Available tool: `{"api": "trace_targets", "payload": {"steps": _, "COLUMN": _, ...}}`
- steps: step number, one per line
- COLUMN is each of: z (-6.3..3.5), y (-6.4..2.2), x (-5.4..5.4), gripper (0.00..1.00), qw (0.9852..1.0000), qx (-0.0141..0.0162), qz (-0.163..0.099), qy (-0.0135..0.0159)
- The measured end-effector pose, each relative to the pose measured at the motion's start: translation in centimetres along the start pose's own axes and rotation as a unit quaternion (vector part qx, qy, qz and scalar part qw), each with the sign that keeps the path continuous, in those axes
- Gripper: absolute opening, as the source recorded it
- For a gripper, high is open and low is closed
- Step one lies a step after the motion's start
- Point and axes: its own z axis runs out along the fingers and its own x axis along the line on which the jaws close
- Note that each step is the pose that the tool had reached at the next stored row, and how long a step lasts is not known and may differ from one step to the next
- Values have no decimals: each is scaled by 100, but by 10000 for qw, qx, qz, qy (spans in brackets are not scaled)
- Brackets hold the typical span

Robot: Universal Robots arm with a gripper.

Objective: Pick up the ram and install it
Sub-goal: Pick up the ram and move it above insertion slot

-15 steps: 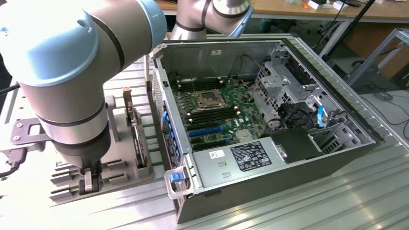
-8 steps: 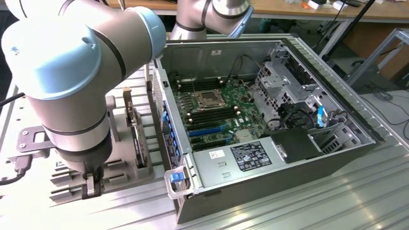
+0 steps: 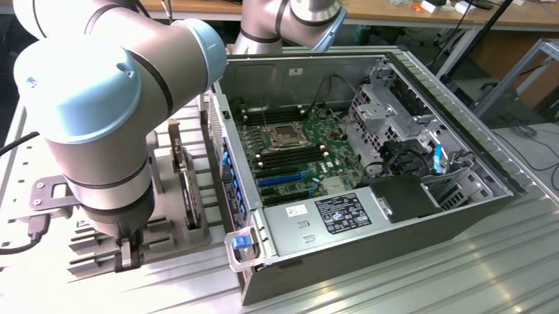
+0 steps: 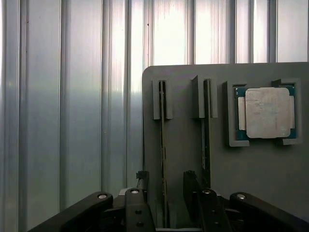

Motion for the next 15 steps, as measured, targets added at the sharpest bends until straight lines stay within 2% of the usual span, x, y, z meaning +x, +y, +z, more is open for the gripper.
{"api": "trace_targets", "payload": {"steps": 3, "z": 0, "y": 0, "x": 0, "gripper": 42, "qw": 10000, "qx": 0, "qz": 0, "qy": 0}}
{"api": "trace_targets", "payload": {"steps": 4, "z": 0, "y": 0, "x": 0, "gripper": 40, "qw": 10000, "qx": 0, "qz": 0, "qy": 0}}
{"api": "trace_targets", "payload": {"steps": 5, "z": 0, "y": 0, "x": 0, "gripper": 33, "qw": 10000, "qx": 0, "qz": 0, "qy": 0}}
{"api": "trace_targets", "payload": {"steps": 7, "z": 0, "y": 0, "x": 0, "gripper": 33, "qw": 10000, "qx": 0, "qz": 0, "qy": 0}}
{"api": "trace_targets", "payload": {"steps": 9, "z": 0, "y": 0, "x": 0, "gripper": 18, "qw": 10000, "qx": 0, "qz": 0, "qy": 0}}
{"api": "trace_targets", "payload": {"steps": 14, "z": 0, "y": 0, "x": 0, "gripper": 14, "qw": 10000, "qx": 0, "qz": 0, "qy": 0}}
{"api": "trace_targets", "payload": {"steps": 15, "z": -50, "y": 4, "x": 0, "gripper": 14, "qw": 10000, "qx": 0, "qz": 0, "qy": 1}}
